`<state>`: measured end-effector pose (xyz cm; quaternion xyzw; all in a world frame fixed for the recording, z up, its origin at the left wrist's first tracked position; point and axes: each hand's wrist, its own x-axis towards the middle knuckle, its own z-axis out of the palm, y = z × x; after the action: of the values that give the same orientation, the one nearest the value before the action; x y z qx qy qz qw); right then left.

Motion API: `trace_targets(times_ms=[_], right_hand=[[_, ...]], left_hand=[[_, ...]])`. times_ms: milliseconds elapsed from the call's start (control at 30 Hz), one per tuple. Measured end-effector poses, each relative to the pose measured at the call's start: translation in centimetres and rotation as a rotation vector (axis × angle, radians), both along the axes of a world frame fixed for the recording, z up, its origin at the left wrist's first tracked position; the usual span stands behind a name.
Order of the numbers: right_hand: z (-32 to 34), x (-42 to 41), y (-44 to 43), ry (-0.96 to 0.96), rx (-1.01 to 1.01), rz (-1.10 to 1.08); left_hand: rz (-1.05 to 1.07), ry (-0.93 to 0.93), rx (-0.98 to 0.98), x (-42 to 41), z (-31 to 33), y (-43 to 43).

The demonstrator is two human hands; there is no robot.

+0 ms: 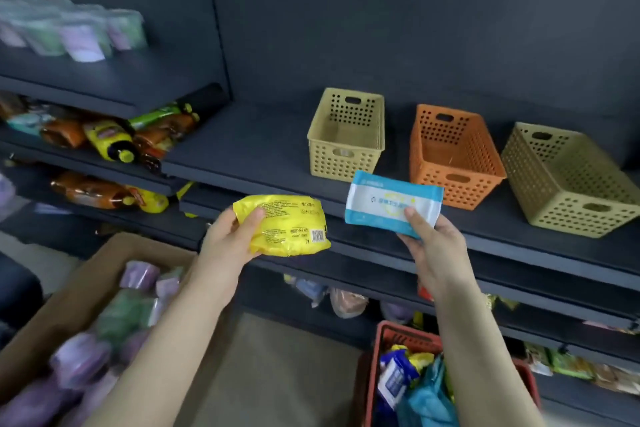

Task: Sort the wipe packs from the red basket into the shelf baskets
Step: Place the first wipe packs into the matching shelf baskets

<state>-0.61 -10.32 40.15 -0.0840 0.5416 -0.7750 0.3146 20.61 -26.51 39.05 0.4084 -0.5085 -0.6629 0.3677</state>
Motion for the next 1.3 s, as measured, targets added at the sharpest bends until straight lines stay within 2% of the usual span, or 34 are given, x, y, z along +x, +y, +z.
trace_targets(times_ms=[233, 467, 600, 833, 933, 1167, 1300], right_hand=[[5.0, -6.4, -3.3, 0.091, -0.002, -0.271], [5.7, -20.0, -7.6, 0.081, 0.056, -0.454], [3.7, -27.5, -10.7, 0.051, 0.241, -0.446], [-2.4, -36.6, -15.5, -0.075, 0.597, -0.291], [-3.7, -37.9, -17.2, -0.166, 0.638, -0.251], [-5.5, -37.9, -18.0, -0.202, 0.686, -0.248], [-5.4, -38.6, -17.6, -0.105, 0.882, -0.189]], left_hand=[[-0.132, 0.093, -0.032, -8.2, 4.2, -6.3], [-0.249, 0.114, -0.056, -20.7, 5.6, -12.5], [-0.286, 0.107, -0.025, -26.5, 5.5, -15.2], [-0.282, 0.042, 0.067, -32.2, 3.9, -18.6], [-0.302, 0.015, 0.083, -33.4, 3.1, -19.6], [-0.272, -0.015, 0.171, -34.5, 1.6, -20.9], [-0.257, -0.028, 0.192, -34.6, 1.3, -21.1]])
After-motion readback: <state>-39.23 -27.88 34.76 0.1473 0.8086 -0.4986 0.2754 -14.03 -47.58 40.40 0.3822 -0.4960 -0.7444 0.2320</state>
